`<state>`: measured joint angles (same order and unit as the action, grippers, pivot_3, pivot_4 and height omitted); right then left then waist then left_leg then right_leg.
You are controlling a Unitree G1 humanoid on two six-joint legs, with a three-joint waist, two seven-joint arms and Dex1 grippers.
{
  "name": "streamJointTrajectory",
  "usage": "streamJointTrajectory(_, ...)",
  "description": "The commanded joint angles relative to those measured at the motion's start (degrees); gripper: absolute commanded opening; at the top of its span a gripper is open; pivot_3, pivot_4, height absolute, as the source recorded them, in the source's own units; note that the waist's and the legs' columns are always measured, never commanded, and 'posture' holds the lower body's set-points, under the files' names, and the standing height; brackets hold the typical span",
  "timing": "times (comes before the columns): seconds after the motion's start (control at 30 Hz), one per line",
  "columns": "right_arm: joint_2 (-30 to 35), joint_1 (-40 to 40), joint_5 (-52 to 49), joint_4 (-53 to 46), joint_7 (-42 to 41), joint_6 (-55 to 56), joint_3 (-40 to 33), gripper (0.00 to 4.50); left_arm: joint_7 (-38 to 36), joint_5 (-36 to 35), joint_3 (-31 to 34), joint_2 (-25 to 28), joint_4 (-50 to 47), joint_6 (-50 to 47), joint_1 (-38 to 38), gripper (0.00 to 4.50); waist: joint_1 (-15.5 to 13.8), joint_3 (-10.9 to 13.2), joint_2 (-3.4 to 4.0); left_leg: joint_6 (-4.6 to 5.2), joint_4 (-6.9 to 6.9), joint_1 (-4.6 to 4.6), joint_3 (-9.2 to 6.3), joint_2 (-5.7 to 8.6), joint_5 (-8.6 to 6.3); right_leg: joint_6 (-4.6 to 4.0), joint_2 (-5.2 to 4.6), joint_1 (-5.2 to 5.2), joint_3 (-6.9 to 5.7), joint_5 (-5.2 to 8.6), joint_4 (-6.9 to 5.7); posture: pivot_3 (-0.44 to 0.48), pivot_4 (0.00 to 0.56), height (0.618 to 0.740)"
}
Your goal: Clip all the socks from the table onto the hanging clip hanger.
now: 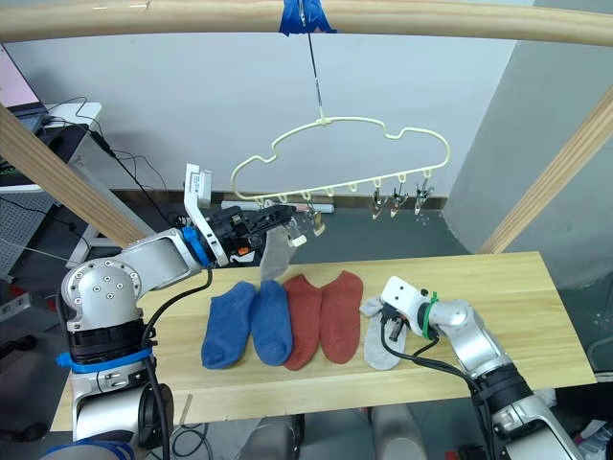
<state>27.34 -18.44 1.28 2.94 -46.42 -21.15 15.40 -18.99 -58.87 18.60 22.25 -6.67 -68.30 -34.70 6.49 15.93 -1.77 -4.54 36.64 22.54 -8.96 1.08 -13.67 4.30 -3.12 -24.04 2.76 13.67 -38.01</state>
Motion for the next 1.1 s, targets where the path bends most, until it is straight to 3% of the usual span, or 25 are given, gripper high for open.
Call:
streamJointTrajectory(0.03,1.12,-0.41,-9.45,-18.61,-3.67,-14.35,-3.75,0.04,1.29,-0.14,-0.43,0.2,0.83,-1.92,1.21,0.0,0.01,0.0,0.0,0.0,0.01,0.01,0.0,0.01,0.0,0.02,0.0,0.0,0.0,0.01,0.0,-0.107,0.257,0.74)
streamJointTrajectory(0.13,-0.12,-3.26,-13.58,-25.96,-2.11,-22.87,-4.65,0.04,1.15,-0.3,-1.18,0.4,1.21,-1.89,1.06,0.0,0.01,-0.01,-0.01,0.0,0.01,-0.01,-0.04,0.0,0.0,0.18,0.01,0.02,-0.05,0.11,0.0,-0.117,0.254,0.74)
streamJointTrajectory(0.27,-2.17,-7.08,-14.44,-27.5,0.98,-26.39,-3.62,0.04,1.1,-0.65,-1.83,0.35,1.26,-2.16,0.78,0.0,-0.17,-0.01,-0.01,0.0,0.0,0.0,-0.04,0.0,0.0,0.17,0.01,0.0,-0.05,0.11,0.0,-0.119,0.252,0.74)
streamJointTrajectory(0.57,-4.97,-12.0,-12.22,-24.5,5.49,-23.93,1.1,0.04,1.54,-1.25,-1.99,0.02,1.43,-1.91,0.12,0.0,-0.24,-0.01,0.0,0.0,-0.04,0.12,-0.05,0.0,0.0,-0.09,-0.01,-0.11,-0.08,-0.05,0.07,-0.116,0.245,0.74)
streamJointTrajectory(1.1,-7.82,-16.21,-13.29,-22.96,7.03,-24.03,1.33,0.04,1.18,-1.42,-2.4,-0.02,1.74,-1.45,0.01,0.0,-0.16,-0.01,0.0,0.0,-0.04,0.16,-0.05,0.02,0.0,-0.1,-0.02,-0.11,-0.07,-0.06,0.12,-0.121,0.239,0.74)
